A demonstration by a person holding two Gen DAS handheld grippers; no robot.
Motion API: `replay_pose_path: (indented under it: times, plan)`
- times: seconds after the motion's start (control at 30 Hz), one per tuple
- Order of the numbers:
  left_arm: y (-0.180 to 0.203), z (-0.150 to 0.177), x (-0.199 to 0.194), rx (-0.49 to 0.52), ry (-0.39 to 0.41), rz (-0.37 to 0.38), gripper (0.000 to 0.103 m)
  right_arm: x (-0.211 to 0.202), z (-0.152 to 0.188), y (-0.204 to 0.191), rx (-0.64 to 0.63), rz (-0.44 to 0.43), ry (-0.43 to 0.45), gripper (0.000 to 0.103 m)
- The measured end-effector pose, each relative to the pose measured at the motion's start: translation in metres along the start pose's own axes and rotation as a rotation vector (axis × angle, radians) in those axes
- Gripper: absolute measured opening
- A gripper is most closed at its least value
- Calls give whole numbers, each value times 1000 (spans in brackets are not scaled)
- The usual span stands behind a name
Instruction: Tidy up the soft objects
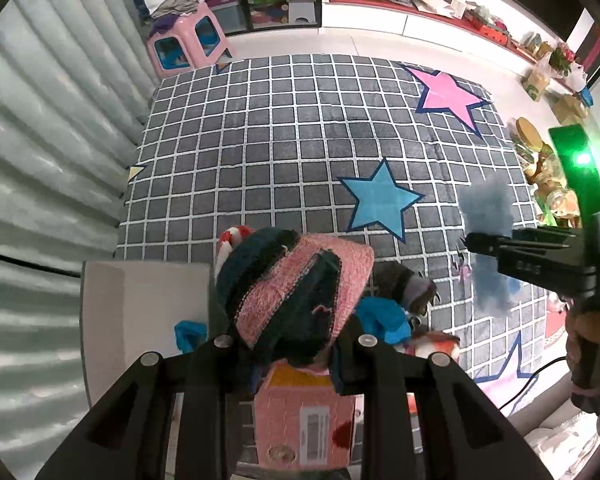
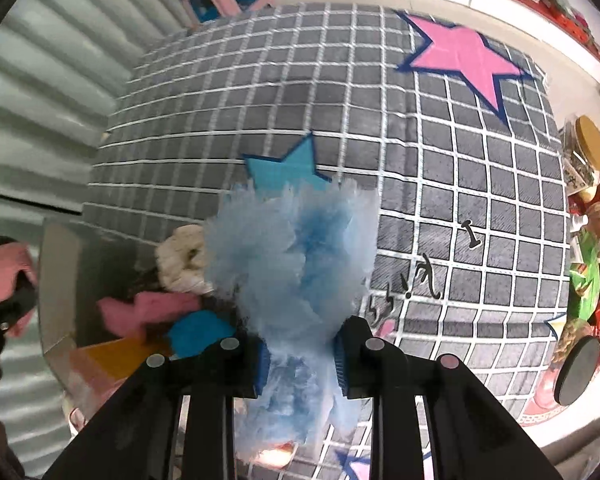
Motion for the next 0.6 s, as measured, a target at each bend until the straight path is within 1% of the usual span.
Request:
replay_pose_path:
  times: [0.23,0.3,0.6]
  plan:
    - [-9,27,-20,-5,4,11,28,-32,22,-38,-26,-6,18,27]
    - [-12,35,-25,-3,8,13,28,-33,26,-45,-30,-5,26,27]
    - [-17,65,-44,28,18,32,28,-49,55,-61,-31,4,38,27]
Point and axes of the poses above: each gripper's, at about its wrist camera, not at the fingertips, and x roughly the way its jaws point, y to its right, z to its underside, the point moved 1 cm from there along x, roughly the way its jaws point, and after that the axes turned 2 degrees about y, right-handed, at the moved point
